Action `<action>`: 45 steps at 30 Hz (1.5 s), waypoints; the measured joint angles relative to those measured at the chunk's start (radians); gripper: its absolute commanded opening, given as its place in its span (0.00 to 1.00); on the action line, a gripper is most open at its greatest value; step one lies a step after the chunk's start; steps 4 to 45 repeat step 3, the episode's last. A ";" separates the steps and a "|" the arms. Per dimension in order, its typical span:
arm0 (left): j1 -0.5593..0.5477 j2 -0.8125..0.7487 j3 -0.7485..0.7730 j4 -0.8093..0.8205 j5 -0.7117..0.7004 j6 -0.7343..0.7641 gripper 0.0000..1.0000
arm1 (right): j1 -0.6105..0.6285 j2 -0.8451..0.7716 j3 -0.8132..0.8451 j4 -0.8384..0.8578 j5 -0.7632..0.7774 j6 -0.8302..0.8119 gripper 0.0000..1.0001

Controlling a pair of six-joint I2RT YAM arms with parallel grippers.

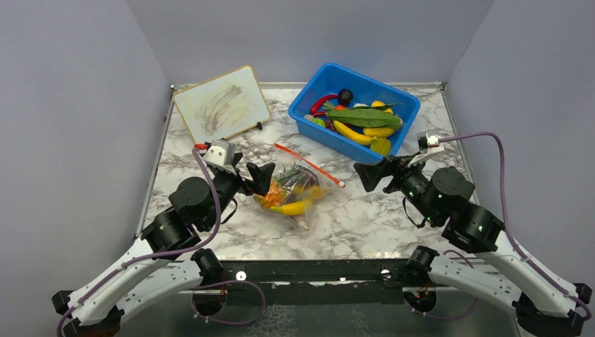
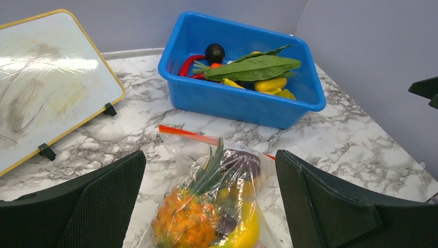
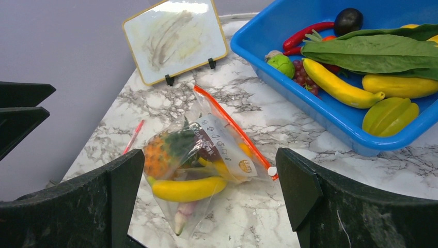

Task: Place the food in the zip-top bag and seal the zipper
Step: Reset both arms

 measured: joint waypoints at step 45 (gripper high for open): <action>0.000 0.001 0.000 0.000 0.012 0.004 0.99 | 0.000 -0.008 -0.003 0.000 0.001 0.002 1.00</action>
